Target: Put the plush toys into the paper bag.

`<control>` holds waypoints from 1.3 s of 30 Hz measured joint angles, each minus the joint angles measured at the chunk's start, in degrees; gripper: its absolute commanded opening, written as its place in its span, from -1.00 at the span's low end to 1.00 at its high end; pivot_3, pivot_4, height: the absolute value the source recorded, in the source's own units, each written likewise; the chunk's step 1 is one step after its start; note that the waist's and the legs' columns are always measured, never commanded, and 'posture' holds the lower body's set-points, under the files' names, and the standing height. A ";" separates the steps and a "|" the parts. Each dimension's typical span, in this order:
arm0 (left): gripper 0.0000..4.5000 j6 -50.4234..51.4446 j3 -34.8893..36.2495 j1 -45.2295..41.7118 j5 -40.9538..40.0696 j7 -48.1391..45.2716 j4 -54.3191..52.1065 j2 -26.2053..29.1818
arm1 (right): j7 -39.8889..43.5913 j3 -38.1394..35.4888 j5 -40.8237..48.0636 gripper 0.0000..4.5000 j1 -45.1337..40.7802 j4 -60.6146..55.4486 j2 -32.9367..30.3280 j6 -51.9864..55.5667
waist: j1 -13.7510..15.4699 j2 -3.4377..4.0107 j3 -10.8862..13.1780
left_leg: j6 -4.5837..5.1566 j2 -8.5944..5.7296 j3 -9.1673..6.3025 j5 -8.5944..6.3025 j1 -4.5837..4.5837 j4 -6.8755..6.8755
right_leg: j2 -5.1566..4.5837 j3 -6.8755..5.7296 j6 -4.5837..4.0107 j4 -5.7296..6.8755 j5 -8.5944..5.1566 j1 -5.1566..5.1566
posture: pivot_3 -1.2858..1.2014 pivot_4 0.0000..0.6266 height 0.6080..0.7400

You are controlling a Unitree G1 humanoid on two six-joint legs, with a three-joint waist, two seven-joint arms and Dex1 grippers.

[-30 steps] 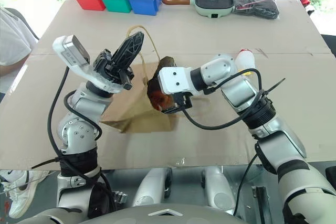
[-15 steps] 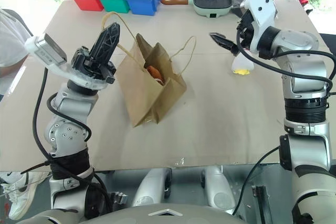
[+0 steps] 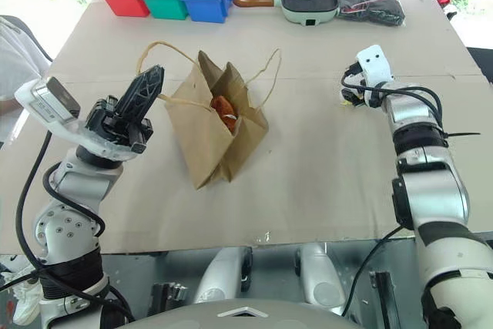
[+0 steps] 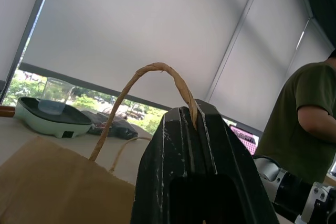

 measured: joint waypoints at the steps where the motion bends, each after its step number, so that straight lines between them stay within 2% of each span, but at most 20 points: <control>1: -1.00 -0.04 0.00 -0.11 -0.01 0.17 0.00 0.00 | 0.00 -0.02 -0.23 -0.26 -0.09 1.20 0.09 -2.07 | 0.05 0.00 0.00 | 0.00 -0.01 0.01 0.00 -0.01 0.00 | -0.01 0.00 0.00 -0.01 0.00 0.00 | 0.03 -0.52 1.00; 4: -1.00 -0.13 -0.15 -0.28 -0.03 0.43 -0.05 -0.01 | 2.69 -0.11 -0.16 -0.86 1.39 -0.24 -0.56 -6.64 | -0.09 0.00 0.00 | 0.00 -0.01 0.02 0.00 -0.01 0.00 | -0.02 0.03 0.01 -0.01 0.00 -0.01 | 0.03 -0.52 1.00; 6: -1.00 -0.22 -0.32 -0.30 -0.10 0.35 -0.39 -0.01 | 8.79 -0.99 2.96 -0.99 8.11 -12.39 -2.90 -9.43 | 0.14 0.02 0.01 | 0.00 0.01 -0.08 0.00 -0.06 -0.03 | -0.02 -0.07 0.01 -0.02 0.00 -0.02 | 0.03 -0.52 1.00; 7: -1.00 -0.23 -0.32 -0.10 -0.15 0.24 -0.40 0.02 | 12.85 -2.18 6.10 -0.99 12.43 -21.75 -4.22 -9.18 | 0.22 0.08 0.05 | 0.00 0.02 -0.10 0.00 -0.10 -0.04 | -0.02 -0.08 0.01 -0.03 -0.01 -0.04 | 0.03 -0.52 1.00; 9: -1.00 -0.22 -0.44 0.09 -0.16 0.00 -0.36 0.05 | 17.53 -2.99 10.37 -0.99 15.42 -34.17 -6.05 -6.80 | -0.15 0.24 0.14 | 0.00 0.04 -0.07 0.00 -0.10 -0.04 | -0.02 -0.05 0.02 0.00 0.00 -0.06 | 0.03 -0.52 1.00; 11: -1.00 -0.21 -0.78 0.03 -0.22 -0.28 -0.38 0.07 | 20.83 -4.39 14.87 -0.99 15.45 -45.81 -8.13 -1.34 | -0.38 0.24 0.15 | 0.00 0.06 -0.05 0.00 0.00 -0.05 | 0.03 -0.01 0.01 0.07 0.00 -0.05 | 0.03 -0.52 1.00; 13: -1.00 -0.21 -0.78 0.03 -0.35 -0.59 -0.37 0.10 | 22.32 -4.98 18.95 -0.99 14.50 -53.19 -8.59 4.61 | -0.37 0.24 0.14 | 0.00 0.10 -0.11 0.00 0.05 -0.04 | 0.08 -0.07 0.00 0.08 -0.01 -0.01 | 0.03 -0.52 1.00; 16: -1.00 -0.22 -0.80 0.08 -0.35 -1.62 -0.13 0.16 | 22.93 -4.56 26.36 -0.99 10.53 -60.99 -5.91 16.78 | -0.36 0.24 0.14 | 0.00 0.10 -0.09 0.00 0.05 -0.04 | 0.09 -0.06 0.00 0.08 -0.01 -0.02 | 0.03 -0.52 1.00; 19: -1.00 -0.29 -0.70 0.48 -0.38 -2.27 0.20 0.29 | 21.42 -4.34 31.23 -0.99 7.12 -62.62 -1.88 25.44 | -0.19 0.19 0.11 | 0.00 0.08 -0.09 0.00 0.03 -0.03 | 0.07 -0.06 0.00 0.05 -0.01 -0.01 | 0.03 -0.52 1.00; 22: -1.00 -0.34 -0.68 1.15 -0.39 -2.59 0.29 0.28 | 19.28 -0.36 33.28 -0.99 6.03 -62.51 2.84 32.65 | 0.06 0.16 0.09 | 0.01 0.05 -0.10 -0.01 -0.02 -0.02 | 0.03 -0.10 0.00 0.01 -0.01 -0.01 | 0.03 -0.52 1.00; 25: -1.00 -0.46 -0.70 1.89 -0.38 -2.56 0.27 0.18 | 18.58 5.18 31.80 -0.99 6.08 -59.60 4.98 34.23 | 0.07 0.16 0.10 | 0.01 0.03 -0.10 -0.01 -0.08 -0.01 | 0.01 -0.10 0.00 0.01 -0.01 -0.06 | 0.03 -0.52 1.00; 31: -1.00 -1.09 -0.73 3.34 -0.28 -2.27 -0.21 -0.32 | 20.90 10.61 29.36 -0.99 5.30 -53.28 6.57 34.14 | -0.17 0.16 0.10 | 0.01 0.05 -0.12 -0.01 -0.06 -0.02 | 0.03 -0.12 0.00 0.01 -0.01 -0.06 | 0.03 -0.52 1.00; 34: -1.00 -1.66 -0.79 3.97 -0.13 -2.06 -1.01 -0.67 | 23.81 15.45 26.20 -0.44 3.50 -47.94 7.57 31.40 | -0.35 0.16 0.10 | 0.01 0.05 -0.10 -0.01 -0.04 -0.04 | 0.04 -0.11 0.00 0.03 -0.01 -0.07 | 0.03 -0.52 1.00; 39: -1.00 -2.12 -0.72 5.84 -0.12 -1.88 -1.95 -0.82 | 28.34 18.38 25.22 0.55 3.41 -48.12 7.99 30.09 | -0.19 0.16 0.10 | 0.01 0.06 -0.12 -0.01 -0.07 -0.05 | 0.02 -0.13 0.00 0.00 -0.01 -0.07 | 0.03 -0.52 1.00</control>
